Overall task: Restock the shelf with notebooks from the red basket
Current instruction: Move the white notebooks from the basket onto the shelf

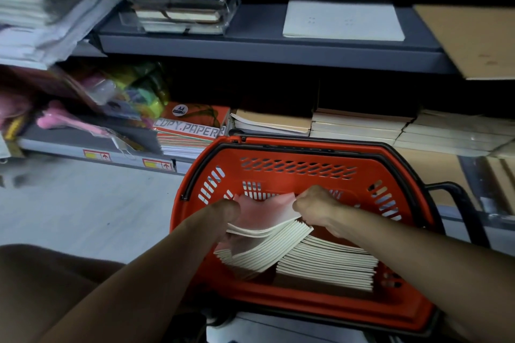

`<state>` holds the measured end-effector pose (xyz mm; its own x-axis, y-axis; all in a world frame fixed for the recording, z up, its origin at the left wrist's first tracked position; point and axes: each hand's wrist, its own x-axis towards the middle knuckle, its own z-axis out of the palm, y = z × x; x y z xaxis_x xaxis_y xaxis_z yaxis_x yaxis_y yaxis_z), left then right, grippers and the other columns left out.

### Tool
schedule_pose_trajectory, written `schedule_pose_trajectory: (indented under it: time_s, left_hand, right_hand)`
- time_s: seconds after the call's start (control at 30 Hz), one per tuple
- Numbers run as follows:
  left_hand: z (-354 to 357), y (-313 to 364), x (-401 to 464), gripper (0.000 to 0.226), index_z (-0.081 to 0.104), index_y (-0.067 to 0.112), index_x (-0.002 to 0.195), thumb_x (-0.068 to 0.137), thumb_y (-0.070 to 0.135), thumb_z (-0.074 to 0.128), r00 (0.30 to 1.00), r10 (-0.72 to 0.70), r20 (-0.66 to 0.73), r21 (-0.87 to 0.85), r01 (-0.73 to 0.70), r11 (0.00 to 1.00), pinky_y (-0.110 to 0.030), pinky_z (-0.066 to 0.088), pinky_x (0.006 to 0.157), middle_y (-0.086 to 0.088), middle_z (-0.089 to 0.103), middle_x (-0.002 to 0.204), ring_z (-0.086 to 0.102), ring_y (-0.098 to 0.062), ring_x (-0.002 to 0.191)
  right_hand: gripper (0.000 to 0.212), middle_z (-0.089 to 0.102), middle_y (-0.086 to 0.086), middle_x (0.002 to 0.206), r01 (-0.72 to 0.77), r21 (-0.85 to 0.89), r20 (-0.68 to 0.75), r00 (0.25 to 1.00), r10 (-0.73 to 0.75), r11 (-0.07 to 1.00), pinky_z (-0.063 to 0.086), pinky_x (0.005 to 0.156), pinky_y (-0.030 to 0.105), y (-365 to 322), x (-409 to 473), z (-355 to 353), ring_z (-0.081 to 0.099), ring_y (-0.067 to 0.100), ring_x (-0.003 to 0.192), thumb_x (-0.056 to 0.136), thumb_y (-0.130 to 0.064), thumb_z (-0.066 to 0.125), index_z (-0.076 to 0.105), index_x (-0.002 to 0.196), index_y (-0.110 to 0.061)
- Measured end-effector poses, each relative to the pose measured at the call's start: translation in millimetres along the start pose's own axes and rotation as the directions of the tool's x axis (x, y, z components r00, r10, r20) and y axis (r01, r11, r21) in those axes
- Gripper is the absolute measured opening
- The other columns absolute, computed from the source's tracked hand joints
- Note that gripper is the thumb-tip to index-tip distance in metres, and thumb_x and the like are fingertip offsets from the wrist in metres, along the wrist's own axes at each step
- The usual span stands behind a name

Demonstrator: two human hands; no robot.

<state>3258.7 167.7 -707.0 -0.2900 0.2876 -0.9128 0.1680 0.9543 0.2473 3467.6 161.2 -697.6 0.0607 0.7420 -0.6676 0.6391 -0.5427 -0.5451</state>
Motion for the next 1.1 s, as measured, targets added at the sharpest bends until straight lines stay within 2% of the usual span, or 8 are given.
schedule_pose_trajectory:
  time_s: [0.13,0.2,0.33,0.4,0.53,0.8,0.97,1.1]
  left_hand:
    - [-0.6,-5.0,-6.2,0.024,0.061,0.002,0.123,0.100,0.002,0.053,0.996,0.053,0.078,-0.084,-0.047,0.995,-0.030,0.055,0.048,-0.013,0.062,0.093,0.061,-0.027,0.079]
    - [-0.3,-4.0,-21.1,0.021,0.061,0.001,0.117,0.099,-0.002,0.050,0.990,0.080,0.120,-0.102,-0.068,0.992,-0.027,0.053,0.041,-0.014,0.062,0.093,0.063,-0.027,0.079]
    - [1.3,-5.1,-52.6,0.020,0.052,0.006,0.087,0.101,-0.008,0.049,0.978,0.129,0.163,-0.238,-0.087,0.967,-0.024,0.055,0.046,-0.008,0.056,0.084,0.064,-0.015,0.065]
    - [-0.9,-9.1,-58.6,0.018,0.058,-0.001,0.104,0.091,-0.013,0.055,0.974,0.102,0.204,-0.296,-0.038,0.955,-0.025,0.058,0.048,-0.014,0.063,0.099,0.071,-0.017,0.081]
    - [2.9,-13.5,-57.5,0.075,0.058,0.003,0.130,0.058,-0.020,0.057,0.975,0.106,0.193,-0.423,-0.015,0.906,-0.043,0.061,0.063,-0.023,0.058,0.131,0.067,-0.042,0.103]
    - [7.4,-31.2,-122.6,0.031,0.060,0.004,0.109,0.084,-0.011,0.052,0.947,0.283,0.153,-0.498,-0.174,0.850,-0.050,0.056,0.089,-0.021,0.056,0.115,0.056,-0.038,0.103]
    - [10.1,-37.8,-150.6,0.019,0.063,0.002,0.096,0.089,-0.008,0.049,0.917,0.379,0.126,-0.497,-0.272,0.824,-0.041,0.054,0.071,-0.019,0.060,0.092,0.059,-0.037,0.085]
    - [10.4,-37.9,-162.6,0.017,0.064,0.007,0.104,0.089,0.001,0.059,0.896,0.432,0.102,-0.519,-0.323,0.792,-0.062,0.053,0.099,-0.021,0.062,0.107,0.062,-0.043,0.104]
  right_hand:
    - [0.014,0.064,0.006,0.082,-0.023,0.060,-0.038,0.999,0.026,0.998,0.059,0.081,0.039,3.2,-1.9,-5.5,0.066,0.024,0.084,0.097,-0.017,0.056,0.062,0.086,-0.013]
    - [0.018,0.065,0.007,0.091,-0.024,0.080,-0.076,0.997,0.030,0.997,0.056,0.072,0.033,6.8,-2.1,-10.7,0.066,0.022,0.086,0.100,-0.022,0.056,0.066,0.103,-0.007]
    - [0.020,0.067,0.008,0.091,-0.052,0.166,-0.098,0.993,0.069,0.985,0.050,0.062,0.029,12.8,-9.9,-18.4,0.062,0.018,0.076,0.104,-0.025,0.054,0.064,0.107,-0.008]
    - [0.019,0.067,0.006,0.086,-0.087,0.230,-0.056,0.993,0.103,0.969,0.049,0.053,0.025,17.0,-12.2,-19.4,0.059,0.014,0.067,0.105,-0.021,0.054,0.065,0.108,-0.007]
    - [0.011,0.057,0.007,0.084,-0.139,0.375,0.010,0.989,0.146,0.917,0.047,0.050,0.023,21.1,-27.1,-24.2,0.052,0.013,0.064,0.104,-0.009,0.054,0.058,0.114,-0.006]
    - [0.007,0.052,0.009,0.083,-0.073,0.447,0.069,0.997,0.047,0.892,0.041,0.044,0.024,29.0,-68.7,-36.1,0.045,0.012,0.051,0.104,-0.008,0.052,0.058,0.104,-0.006]
    - [0.018,0.057,0.014,0.087,0.057,0.490,0.013,0.997,-0.073,0.870,0.042,0.043,0.025,31.4,-95.9,-46.4,0.048,0.012,0.044,0.105,-0.008,0.053,0.062,0.117,0.002]
    - [0.015,0.063,0.013,0.085,0.199,0.522,-0.104,0.980,-0.170,0.829,0.043,0.043,0.027,31.6,-118.3,-55.0,0.049,0.013,0.044,0.108,-0.010,0.051,0.061,0.119,-0.007]
